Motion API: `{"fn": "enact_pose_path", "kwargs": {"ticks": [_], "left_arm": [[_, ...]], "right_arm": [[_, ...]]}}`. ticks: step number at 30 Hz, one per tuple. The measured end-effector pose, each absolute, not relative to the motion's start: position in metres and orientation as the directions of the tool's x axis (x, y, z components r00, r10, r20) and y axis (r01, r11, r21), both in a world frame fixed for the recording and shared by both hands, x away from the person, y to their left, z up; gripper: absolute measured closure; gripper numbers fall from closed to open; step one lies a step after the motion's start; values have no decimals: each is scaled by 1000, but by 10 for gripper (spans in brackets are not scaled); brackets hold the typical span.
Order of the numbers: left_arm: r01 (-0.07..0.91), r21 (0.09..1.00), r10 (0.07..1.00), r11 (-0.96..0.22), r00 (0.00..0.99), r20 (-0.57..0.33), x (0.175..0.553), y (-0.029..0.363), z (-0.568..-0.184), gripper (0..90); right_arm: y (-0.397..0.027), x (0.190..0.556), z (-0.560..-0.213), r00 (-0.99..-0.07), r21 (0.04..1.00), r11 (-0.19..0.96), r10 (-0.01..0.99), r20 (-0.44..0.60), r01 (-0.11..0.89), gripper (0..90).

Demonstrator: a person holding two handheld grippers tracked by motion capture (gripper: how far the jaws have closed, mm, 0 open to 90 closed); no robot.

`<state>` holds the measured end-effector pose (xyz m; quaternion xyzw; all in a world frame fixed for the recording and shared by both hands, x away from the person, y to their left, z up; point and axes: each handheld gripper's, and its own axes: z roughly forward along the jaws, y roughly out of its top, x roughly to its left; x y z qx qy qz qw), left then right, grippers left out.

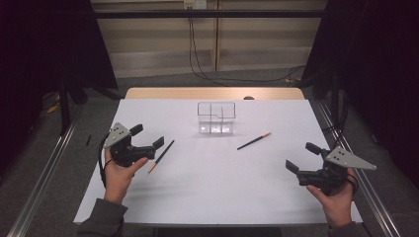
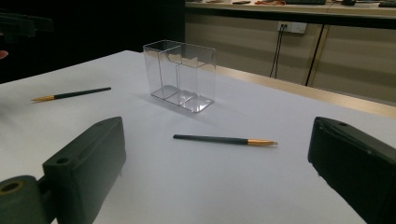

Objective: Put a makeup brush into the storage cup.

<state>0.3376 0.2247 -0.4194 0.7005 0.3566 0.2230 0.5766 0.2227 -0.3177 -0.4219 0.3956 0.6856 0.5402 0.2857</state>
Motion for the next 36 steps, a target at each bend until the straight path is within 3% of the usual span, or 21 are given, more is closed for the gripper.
{"fn": "enact_pose_path", "kwargs": {"ticks": [19, 36], "left_arm": [[260, 962, 781, -78, 616, -103, 360, 210, -420, 50], [343, 924, 780, -167, 619, -88, 376, 201, -411, 50]], "right_arm": [[-318, 225, -423, -532, 965, 116, 846, 29, 236, 36], [-317, 225, -424, -537, 963, 128, 843, 20, 237, 36]]}}
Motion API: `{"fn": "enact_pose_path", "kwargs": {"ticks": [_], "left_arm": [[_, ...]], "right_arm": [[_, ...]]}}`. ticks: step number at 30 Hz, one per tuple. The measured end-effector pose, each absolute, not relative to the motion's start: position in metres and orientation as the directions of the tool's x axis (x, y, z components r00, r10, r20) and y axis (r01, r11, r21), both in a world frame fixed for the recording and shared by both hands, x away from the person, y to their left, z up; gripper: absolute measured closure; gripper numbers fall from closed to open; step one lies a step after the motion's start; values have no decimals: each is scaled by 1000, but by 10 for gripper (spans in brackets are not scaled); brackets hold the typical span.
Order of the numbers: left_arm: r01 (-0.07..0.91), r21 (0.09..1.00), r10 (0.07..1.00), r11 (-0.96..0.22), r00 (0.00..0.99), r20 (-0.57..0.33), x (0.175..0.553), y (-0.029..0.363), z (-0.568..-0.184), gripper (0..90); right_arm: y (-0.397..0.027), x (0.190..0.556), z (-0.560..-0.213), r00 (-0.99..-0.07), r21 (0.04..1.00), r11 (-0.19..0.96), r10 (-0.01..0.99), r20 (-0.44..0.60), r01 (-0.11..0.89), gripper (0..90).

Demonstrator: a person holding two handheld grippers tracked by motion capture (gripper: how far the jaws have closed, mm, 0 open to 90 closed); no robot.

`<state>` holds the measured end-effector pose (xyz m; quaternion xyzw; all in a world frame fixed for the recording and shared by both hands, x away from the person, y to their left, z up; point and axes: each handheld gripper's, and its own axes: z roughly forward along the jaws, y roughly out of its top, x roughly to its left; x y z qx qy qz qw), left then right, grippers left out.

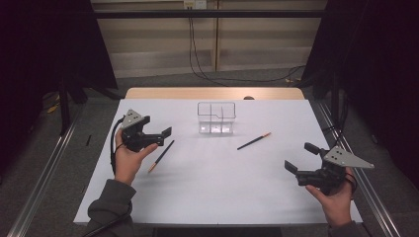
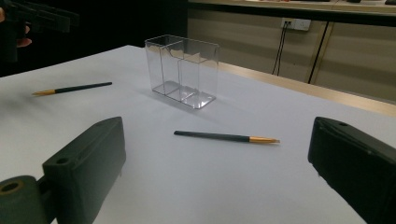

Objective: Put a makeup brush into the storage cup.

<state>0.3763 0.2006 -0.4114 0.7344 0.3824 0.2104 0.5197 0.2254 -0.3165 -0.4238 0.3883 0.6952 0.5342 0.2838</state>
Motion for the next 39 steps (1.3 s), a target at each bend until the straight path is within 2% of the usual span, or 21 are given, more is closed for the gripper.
{"fn": "enact_pose_path", "kwargs": {"ticks": [15, 22, 39], "left_arm": [[486, 824, 779, -293, 620, -88, 386, 202, -411, 50], [572, 739, 787, -356, 609, -92, 390, 204, -413, 50], [704, 545, 799, -456, 593, -97, 397, 204, -417, 52]], "right_arm": [[-315, 225, -425, -546, 960, 145, 838, 10, 241, 36], [-314, 225, -425, -544, 959, 144, 839, 12, 244, 36], [-314, 226, -426, -551, 956, 149, 834, 16, 253, 36]]}}
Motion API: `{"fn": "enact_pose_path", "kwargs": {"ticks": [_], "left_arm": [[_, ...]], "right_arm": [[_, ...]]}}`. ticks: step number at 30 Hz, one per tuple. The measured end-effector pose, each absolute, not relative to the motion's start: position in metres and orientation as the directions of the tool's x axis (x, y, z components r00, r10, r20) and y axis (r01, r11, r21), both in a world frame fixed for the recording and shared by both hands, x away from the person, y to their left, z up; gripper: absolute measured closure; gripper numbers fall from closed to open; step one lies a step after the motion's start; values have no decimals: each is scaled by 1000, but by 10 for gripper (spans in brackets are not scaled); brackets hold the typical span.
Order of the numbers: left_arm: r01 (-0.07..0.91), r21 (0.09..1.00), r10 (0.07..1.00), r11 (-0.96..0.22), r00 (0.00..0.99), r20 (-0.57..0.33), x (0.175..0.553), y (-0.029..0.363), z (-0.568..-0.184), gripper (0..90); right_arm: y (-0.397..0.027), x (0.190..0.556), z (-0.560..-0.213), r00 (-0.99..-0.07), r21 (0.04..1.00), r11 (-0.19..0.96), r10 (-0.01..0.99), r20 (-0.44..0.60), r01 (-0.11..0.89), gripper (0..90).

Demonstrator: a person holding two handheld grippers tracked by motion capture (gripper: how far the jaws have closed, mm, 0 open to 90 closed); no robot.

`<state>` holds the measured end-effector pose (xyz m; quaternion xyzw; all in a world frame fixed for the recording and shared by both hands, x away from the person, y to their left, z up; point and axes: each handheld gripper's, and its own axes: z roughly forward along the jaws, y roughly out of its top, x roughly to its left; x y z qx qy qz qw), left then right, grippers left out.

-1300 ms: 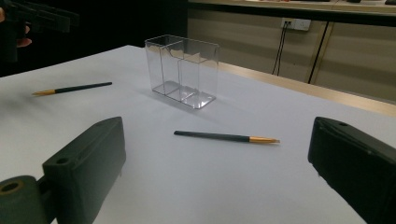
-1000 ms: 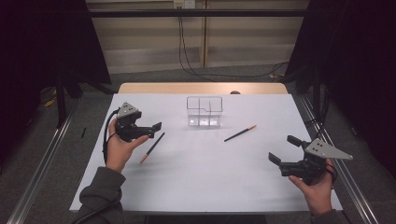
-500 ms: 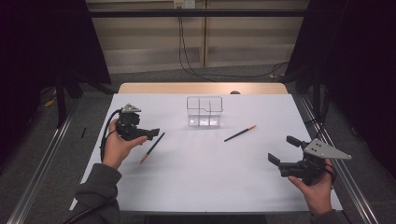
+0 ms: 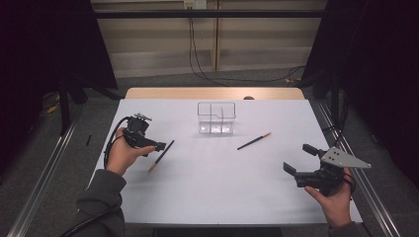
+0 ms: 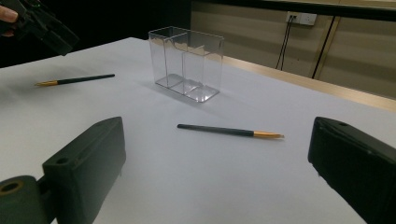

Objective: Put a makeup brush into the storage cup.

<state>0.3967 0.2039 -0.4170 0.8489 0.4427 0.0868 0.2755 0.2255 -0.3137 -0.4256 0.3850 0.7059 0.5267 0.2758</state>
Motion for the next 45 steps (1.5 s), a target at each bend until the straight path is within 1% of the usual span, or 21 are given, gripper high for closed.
{"fn": "enact_pose_path", "kwargs": {"ticks": [5, 8, 11, 14, 28, 40, 45], "left_arm": [[713, 499, 793, -492, 603, -80, 399, 204, -417, 56], [725, 474, 793, -500, 603, -85, 400, 203, -417, 60], [739, 434, 797, -515, 599, -75, 400, 202, -417, 63], [747, 405, 792, -527, 605, -86, 401, 201, -419, 70], [770, 323, 793, -551, 603, -84, 405, 197, -426, 106], [782, 255, 787, -569, 607, -107, 404, 195, -434, 175], [782, 249, 787, -571, 608, -104, 402, 196, -436, 223]], "right_arm": [[-313, 226, -425, -555, 956, 156, 832, 8, 249, 36], [-313, 226, -426, -555, 956, 154, 831, 12, 250, 36], [-313, 226, -426, -555, 955, 161, 832, 6, 251, 36], [-313, 226, -426, -555, 955, 159, 832, 7, 251, 36], [-313, 226, -427, -557, 952, 164, 830, 8, 257, 36], [-313, 226, -426, -552, 952, 166, 834, 3, 255, 36], [-315, 226, -426, -550, 953, 158, 835, 11, 259, 36]]}}
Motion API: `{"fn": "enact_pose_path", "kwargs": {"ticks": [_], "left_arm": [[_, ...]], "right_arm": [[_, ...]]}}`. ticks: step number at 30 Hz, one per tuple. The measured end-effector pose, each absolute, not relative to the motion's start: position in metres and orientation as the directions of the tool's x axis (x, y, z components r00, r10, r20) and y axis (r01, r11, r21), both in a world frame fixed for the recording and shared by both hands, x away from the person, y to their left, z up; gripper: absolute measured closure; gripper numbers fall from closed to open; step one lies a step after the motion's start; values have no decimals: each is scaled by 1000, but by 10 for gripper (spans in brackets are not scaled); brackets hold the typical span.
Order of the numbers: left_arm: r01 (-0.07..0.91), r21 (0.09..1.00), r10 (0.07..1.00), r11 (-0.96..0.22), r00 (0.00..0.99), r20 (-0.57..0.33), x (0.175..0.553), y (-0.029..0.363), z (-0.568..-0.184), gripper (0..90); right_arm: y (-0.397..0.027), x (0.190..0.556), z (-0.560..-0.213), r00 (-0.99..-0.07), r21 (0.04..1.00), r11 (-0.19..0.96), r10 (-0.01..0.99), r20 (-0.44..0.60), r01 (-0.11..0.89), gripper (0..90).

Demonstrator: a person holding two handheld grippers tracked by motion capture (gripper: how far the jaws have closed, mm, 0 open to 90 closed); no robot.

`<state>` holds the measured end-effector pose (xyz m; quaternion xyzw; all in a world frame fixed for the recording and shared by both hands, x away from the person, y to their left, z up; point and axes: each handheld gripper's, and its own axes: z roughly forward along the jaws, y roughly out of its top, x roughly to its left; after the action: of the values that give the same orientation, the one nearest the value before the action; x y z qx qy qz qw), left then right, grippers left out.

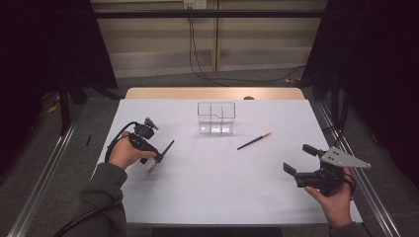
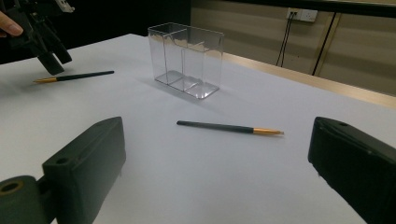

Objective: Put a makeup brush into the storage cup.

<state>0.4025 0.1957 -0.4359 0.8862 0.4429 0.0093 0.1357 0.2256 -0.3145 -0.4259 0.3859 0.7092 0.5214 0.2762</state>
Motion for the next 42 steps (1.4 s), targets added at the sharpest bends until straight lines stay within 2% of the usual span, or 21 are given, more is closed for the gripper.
{"fn": "enact_pose_path", "kwargs": {"ticks": [7, 20, 35, 42], "left_arm": [[778, 230, 776, -584, 619, -123, 401, 195, -435, 332], [770, 182, 760, -612, 636, -136, 399, 192, -442, 441], [767, 143, 762, -626, 640, -100, 398, 187, -442, 577], [780, 120, 781, -613, 622, -50, 400, 183, -442, 680]], "right_arm": [[-315, 226, -426, -550, 952, 158, 835, 12, 261, 35], [-315, 226, -426, -550, 952, 160, 835, 12, 263, 36], [-315, 226, -426, -548, 950, 165, 836, 6, 263, 35], [-315, 226, -426, -548, 952, 161, 837, 9, 262, 36]]}}
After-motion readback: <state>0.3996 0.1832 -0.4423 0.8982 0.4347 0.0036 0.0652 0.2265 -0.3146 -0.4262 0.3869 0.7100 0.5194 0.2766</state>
